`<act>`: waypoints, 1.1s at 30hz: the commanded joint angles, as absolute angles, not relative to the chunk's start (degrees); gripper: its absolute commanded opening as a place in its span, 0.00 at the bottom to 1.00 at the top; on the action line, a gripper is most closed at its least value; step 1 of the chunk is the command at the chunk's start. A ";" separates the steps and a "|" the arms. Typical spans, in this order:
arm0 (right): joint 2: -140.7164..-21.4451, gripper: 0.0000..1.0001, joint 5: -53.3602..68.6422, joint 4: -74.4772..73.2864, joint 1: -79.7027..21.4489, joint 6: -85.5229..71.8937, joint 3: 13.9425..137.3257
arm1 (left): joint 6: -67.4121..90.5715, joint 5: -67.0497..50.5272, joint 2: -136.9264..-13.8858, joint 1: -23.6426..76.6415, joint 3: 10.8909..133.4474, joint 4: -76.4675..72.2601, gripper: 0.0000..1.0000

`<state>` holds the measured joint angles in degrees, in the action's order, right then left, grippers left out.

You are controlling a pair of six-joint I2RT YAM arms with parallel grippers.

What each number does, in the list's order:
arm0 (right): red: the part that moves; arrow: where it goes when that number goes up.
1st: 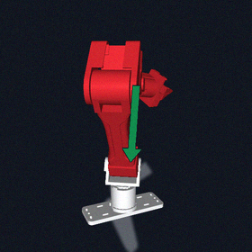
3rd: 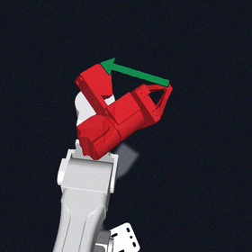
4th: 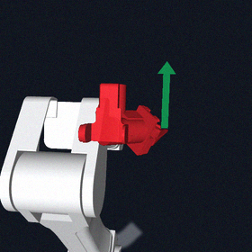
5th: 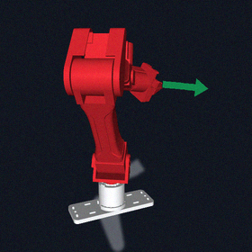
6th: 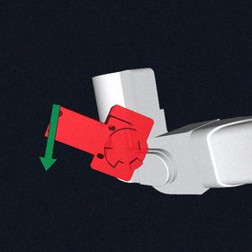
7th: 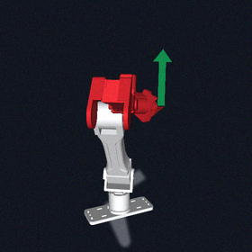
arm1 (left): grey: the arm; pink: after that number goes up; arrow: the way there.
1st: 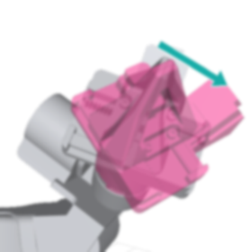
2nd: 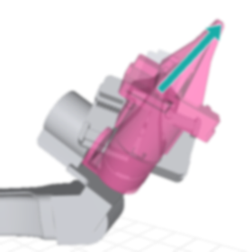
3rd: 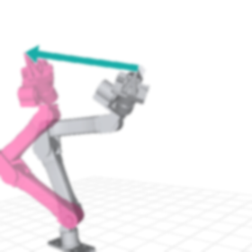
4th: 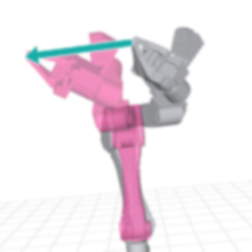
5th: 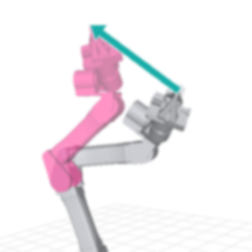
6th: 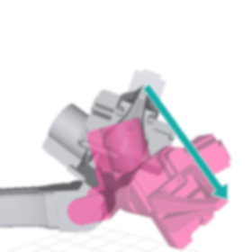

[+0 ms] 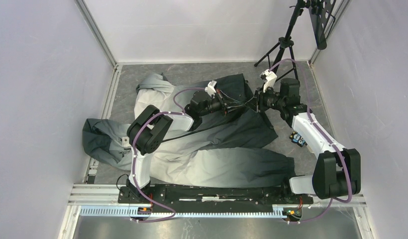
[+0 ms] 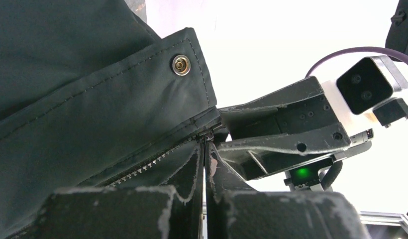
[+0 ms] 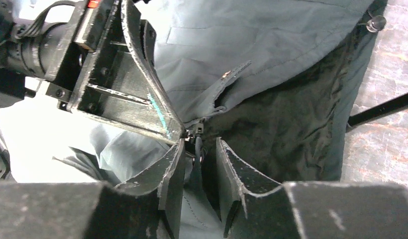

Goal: Zip up the jacket

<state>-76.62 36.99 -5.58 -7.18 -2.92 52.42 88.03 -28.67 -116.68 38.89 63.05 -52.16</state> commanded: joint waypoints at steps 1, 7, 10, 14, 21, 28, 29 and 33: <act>-76.67 0.32 33.47 -5.63 -7.47 -1.32 54.16 | 85.34 -29.53 -115.78 38.85 64.89 -53.36 0.02; -77.26 0.13 33.15 -3.52 -7.71 -2.16 53.62 | 85.77 -29.63 -115.77 38.89 64.78 -53.77 0.02; -78.52 0.00 35.51 0.37 -8.39 -4.46 52.78 | 85.69 -29.54 -115.59 39.02 65.04 -53.67 0.02; -75.33 0.00 32.56 17.24 -9.03 -16.38 45.70 | 85.59 -28.64 -115.74 39.52 64.59 -49.96 0.02; -68.87 0.00 27.70 42.62 -6.02 -37.06 32.87 | 80.73 -19.76 -113.41 40.34 57.16 -38.29 0.02; -68.78 0.00 28.99 45.50 -2.91 -38.77 29.52 | 73.36 -19.16 -110.64 40.39 58.81 -29.61 0.02; -68.74 0.00 28.95 44.32 -2.01 -37.45 29.81 | 71.72 -18.85 -109.69 40.34 58.80 -28.28 0.02; -66.73 0.00 22.89 32.64 -1.27 -28.52 32.92 | 58.79 -14.25 -103.10 39.55 58.12 -14.54 0.02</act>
<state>-70.67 29.80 34.68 -2.83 -35.70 28.18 74.00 -19.42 -109.97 40.51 58.54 -30.17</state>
